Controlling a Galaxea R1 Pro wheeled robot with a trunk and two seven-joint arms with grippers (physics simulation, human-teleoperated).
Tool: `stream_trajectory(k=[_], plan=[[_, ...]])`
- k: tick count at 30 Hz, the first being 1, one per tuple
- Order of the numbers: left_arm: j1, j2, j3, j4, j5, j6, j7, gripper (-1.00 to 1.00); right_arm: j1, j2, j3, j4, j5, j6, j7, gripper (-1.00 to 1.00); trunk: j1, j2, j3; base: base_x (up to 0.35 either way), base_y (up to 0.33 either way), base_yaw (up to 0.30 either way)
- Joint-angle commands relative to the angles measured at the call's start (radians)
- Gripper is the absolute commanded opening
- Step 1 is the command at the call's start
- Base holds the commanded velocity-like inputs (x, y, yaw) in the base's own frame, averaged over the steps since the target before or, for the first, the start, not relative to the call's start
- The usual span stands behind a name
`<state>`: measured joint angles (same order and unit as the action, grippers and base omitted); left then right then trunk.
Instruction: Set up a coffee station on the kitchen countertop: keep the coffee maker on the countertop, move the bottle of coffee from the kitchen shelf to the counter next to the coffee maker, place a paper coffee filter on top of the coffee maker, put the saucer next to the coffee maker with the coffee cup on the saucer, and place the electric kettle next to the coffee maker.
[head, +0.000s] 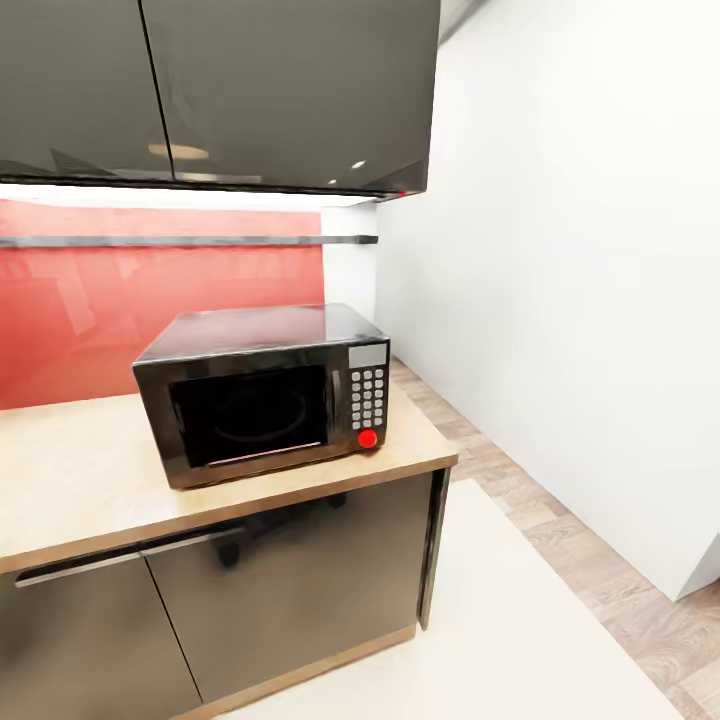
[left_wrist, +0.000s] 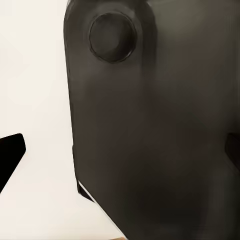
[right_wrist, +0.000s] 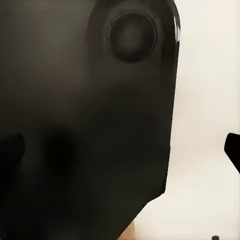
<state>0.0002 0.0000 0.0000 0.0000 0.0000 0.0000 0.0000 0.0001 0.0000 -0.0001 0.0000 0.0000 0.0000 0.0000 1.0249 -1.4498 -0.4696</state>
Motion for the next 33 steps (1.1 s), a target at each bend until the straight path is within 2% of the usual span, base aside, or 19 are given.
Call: stream_trajectory(k=[1, 6, 14, 19, 26, 27, 33], plan=[[0.000, 0.000, 0.000, 0.000, 0.000, 0.000, 0.000, 1.00, 0.000, 0.000, 0.000, 0.000, 0.000, 0.000, 0.000, 1.00, 0.000, 0.000, 0.000, 0.000, 0.000, 0.000], [-0.002, -0.005, -0.002, 0.003, 0.006, 0.017, 0.003, 1.00, 0.006, 0.026, 0.002, -0.015, 0.001, 0.008, 0.015, 1.00, 0.000, 0.000, 0.000, 0.000, 0.000, 0.000], [-0.002, -0.007, 0.001, -0.009, 0.005, -0.010, 0.004, 1.00, -0.003, 0.071, -0.002, -0.056, 0.003, 0.004, 0.011, 1.00, 0.000, 0.000, 0.000, 0.000, 0.000, 0.000], [0.000, -0.006, 0.002, -0.009, 0.004, -0.012, 0.003, 1.00, -0.003, 0.069, -0.005, -0.062, 0.004, 0.003, 0.010, 1.00, 0.000, 0.000, 0.000, 0.000, 0.000, 0.037], [0.000, -0.005, -0.005, -0.008, -0.005, -0.012, 0.002, 1.00, -0.003, 0.066, 0.002, -0.062, 0.009, -0.030, 0.009, 1.00, 0.000, 0.000, -0.003, 0.000, 0.000, 0.199], [0.000, -0.004, -0.005, -0.008, -0.004, -0.012, 0.002, 1.00, -0.003, 0.066, 0.003, -0.061, 0.009, -0.068, 0.009, 1.00, 0.000, 0.000, -0.004, 0.000, 0.000, 0.186], [0.000, -0.003, 0.002, -0.008, 0.008, -0.010, 0.005, 1.00, -0.003, 0.066, 0.004, -0.061, 0.009, -0.070, 0.009, 1.00, -0.004, 0.007, -0.008, 0.000, 0.000, 0.181]])
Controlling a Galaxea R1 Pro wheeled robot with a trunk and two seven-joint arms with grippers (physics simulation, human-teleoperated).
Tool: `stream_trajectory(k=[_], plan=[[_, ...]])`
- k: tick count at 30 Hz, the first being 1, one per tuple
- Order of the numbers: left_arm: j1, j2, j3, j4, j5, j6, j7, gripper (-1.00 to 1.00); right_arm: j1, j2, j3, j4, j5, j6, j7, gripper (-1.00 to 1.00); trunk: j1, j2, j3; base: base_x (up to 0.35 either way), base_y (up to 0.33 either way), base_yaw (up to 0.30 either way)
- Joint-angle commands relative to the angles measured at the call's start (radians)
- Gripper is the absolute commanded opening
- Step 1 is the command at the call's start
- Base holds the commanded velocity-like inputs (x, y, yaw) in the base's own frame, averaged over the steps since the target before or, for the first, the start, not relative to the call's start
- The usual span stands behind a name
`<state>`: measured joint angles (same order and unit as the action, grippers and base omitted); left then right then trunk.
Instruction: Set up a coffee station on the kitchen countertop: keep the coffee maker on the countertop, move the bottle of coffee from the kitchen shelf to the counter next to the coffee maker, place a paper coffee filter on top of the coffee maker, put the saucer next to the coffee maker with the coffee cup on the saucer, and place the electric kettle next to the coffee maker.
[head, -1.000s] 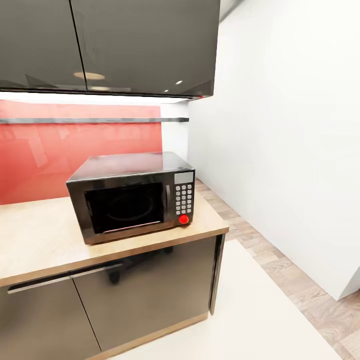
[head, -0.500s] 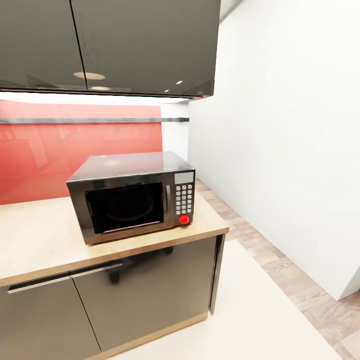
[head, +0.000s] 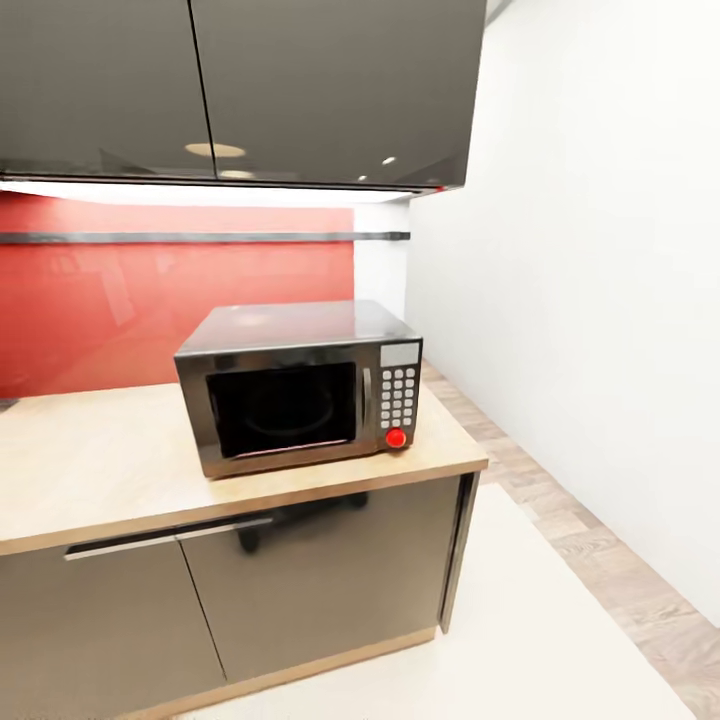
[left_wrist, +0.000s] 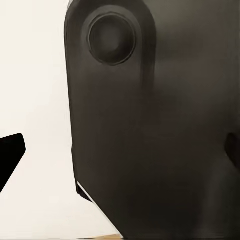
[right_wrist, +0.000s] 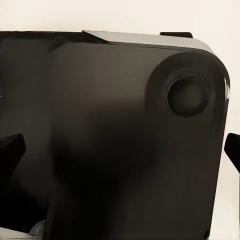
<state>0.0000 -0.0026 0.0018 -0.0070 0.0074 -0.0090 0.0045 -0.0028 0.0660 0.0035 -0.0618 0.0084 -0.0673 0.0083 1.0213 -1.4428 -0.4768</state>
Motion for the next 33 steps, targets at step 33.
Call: stream_trajectory(k=[33], plan=[[0.003, 0.009, 0.009, -0.001, 0.063, -0.016, 0.003, 1.00, 0.000, 0.000, -0.002, -0.001, 0.001, -0.008, 0.000, 1.00, -0.127, 0.231, 0.063, 0.000, 0.000, 0.177]])
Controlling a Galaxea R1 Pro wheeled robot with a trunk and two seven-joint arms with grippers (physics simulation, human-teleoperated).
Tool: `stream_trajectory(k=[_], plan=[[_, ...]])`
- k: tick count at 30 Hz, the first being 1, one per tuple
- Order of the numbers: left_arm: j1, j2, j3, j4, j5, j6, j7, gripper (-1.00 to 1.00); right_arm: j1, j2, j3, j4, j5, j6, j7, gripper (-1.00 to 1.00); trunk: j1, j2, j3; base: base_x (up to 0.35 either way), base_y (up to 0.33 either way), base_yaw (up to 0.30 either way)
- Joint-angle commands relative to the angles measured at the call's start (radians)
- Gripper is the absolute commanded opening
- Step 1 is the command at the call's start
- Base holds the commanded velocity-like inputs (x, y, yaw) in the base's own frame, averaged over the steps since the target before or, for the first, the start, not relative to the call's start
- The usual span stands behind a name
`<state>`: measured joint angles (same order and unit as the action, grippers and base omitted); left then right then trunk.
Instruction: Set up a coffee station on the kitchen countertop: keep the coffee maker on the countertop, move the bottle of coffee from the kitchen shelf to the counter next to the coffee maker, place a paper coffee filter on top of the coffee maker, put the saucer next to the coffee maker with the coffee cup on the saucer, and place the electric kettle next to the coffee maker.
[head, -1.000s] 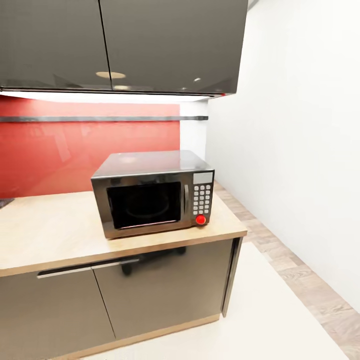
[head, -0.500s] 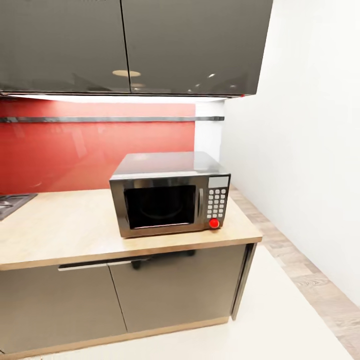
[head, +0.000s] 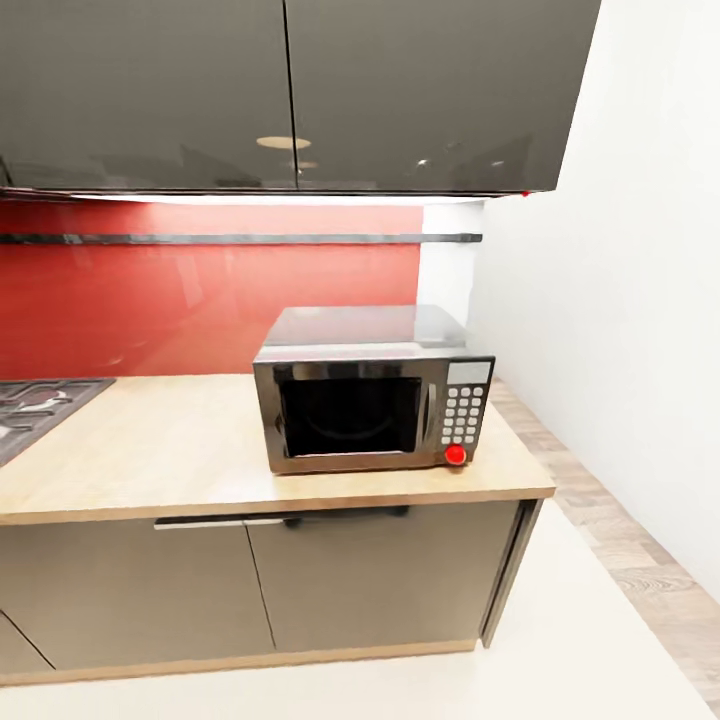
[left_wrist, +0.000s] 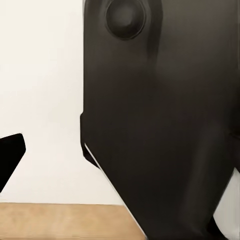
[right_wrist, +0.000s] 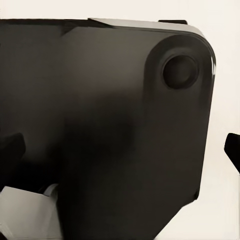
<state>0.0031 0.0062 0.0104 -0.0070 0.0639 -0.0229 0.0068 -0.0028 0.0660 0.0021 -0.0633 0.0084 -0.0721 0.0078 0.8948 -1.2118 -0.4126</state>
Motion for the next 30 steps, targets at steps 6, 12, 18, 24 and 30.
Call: stream_trajectory(k=[6, 12, 18, 24, 30], plan=[[0.000, 0.001, 0.001, 0.000, 0.006, -0.003, 0.001, 1.00, 0.000, 0.000, 0.000, 0.000, 0.001, -0.003, 0.001, 1.00, -0.023, 0.042, 0.011, 0.000, 0.000, 0.176], [0.000, 0.003, 0.000, 0.001, 0.004, -0.003, 0.002, 1.00, 0.000, 0.001, 0.000, 0.000, 0.001, -0.003, 0.001, 1.00, -0.046, 0.084, 0.023, 0.000, 0.000, 0.193], [0.001, 0.003, 0.000, 0.001, 0.004, -0.006, 0.003, 1.00, 0.000, -0.001, 0.000, 0.000, 0.001, -0.004, 0.001, 1.00, -0.069, 0.126, 0.036, 0.000, 0.000, 0.213], [0.001, -0.001, 0.002, 0.001, 0.003, -0.010, 0.004, 1.00, 0.000, -0.016, -0.001, 0.000, 0.000, -0.005, 0.001, 1.00, -0.092, 0.168, 0.048, 0.000, 0.000, 0.215], [0.001, -0.001, 0.002, 0.000, 0.003, -0.012, 0.004, 1.00, 0.000, -0.018, -0.001, 0.000, -0.001, -0.005, 0.001, 1.00, -0.115, 0.210, 0.061, 0.000, 0.000, 0.215]])
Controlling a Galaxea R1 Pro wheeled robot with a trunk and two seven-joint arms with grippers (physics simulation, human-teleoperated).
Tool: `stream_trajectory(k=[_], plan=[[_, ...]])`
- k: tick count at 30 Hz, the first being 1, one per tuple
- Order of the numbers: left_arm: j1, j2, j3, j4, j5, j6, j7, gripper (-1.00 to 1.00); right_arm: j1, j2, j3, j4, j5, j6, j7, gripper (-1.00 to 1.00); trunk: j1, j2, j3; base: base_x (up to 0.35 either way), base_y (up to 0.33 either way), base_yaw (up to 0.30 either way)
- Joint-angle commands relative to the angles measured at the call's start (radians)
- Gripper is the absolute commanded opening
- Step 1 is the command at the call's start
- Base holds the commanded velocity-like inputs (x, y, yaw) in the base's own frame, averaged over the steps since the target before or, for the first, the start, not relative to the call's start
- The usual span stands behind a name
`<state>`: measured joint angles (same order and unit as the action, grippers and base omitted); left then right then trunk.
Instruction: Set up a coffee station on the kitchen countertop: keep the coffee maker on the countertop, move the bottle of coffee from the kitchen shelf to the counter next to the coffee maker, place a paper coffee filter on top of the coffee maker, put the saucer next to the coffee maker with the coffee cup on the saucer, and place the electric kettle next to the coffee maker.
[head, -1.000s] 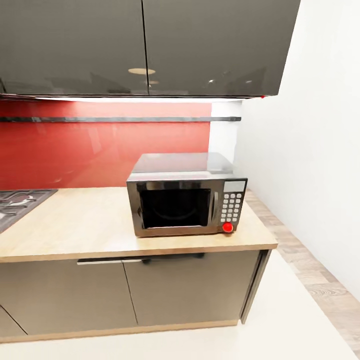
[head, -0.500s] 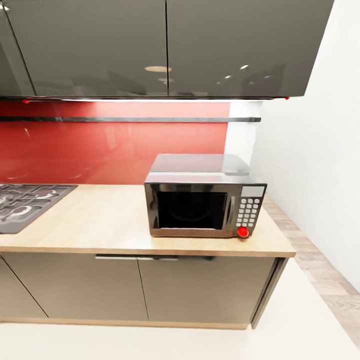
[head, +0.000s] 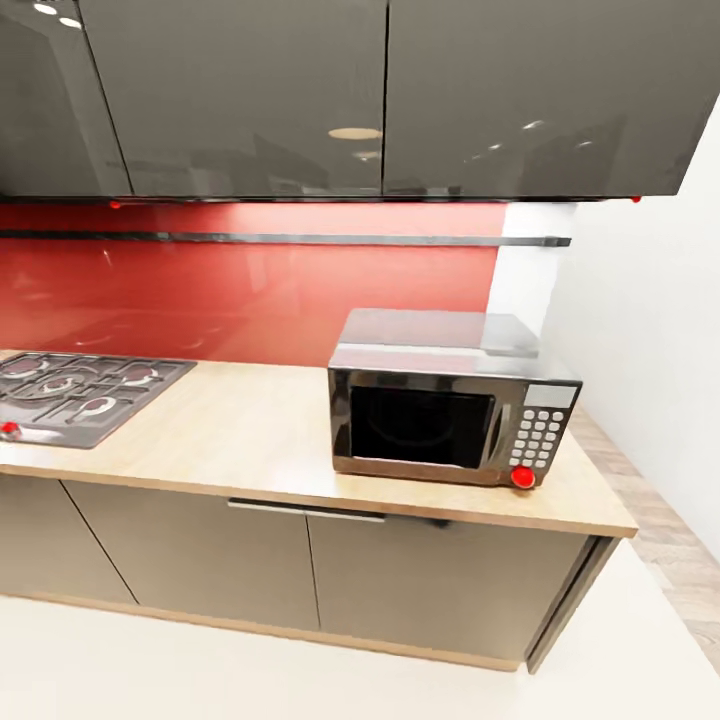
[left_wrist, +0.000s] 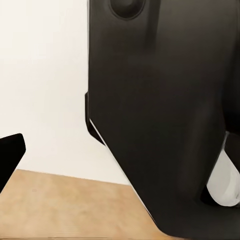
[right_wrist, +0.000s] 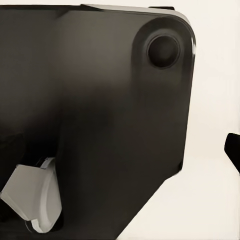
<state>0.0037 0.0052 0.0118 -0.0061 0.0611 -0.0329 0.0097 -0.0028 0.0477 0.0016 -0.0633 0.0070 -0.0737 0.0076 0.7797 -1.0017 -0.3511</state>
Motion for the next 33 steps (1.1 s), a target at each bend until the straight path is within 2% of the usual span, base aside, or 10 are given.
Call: stream_trajectory(k=[1, 13, 33], plan=[[0.000, 0.000, 0.000, -0.001, 0.006, -0.002, 0.001, 1.00, 0.000, 0.000, 0.000, 0.000, 0.001, -0.003, 0.001, 1.00, -0.004, 0.007, 0.001, 0.000, 0.000, 0.215], [-0.001, 0.011, -0.001, -0.002, 0.006, -0.004, 0.001, 1.00, 0.000, 0.000, 0.000, 0.000, 0.001, -0.005, 0.000, 1.00, -0.050, 0.091, 0.027, 0.000, 0.000, 0.215], [-0.002, 0.007, -0.003, -0.003, 0.009, -0.003, 0.001, 1.00, 0.000, 0.000, 0.000, -0.001, 0.001, -0.005, 0.000, 1.00, -0.127, 0.231, 0.069, 0.000, 0.000, 0.215]])
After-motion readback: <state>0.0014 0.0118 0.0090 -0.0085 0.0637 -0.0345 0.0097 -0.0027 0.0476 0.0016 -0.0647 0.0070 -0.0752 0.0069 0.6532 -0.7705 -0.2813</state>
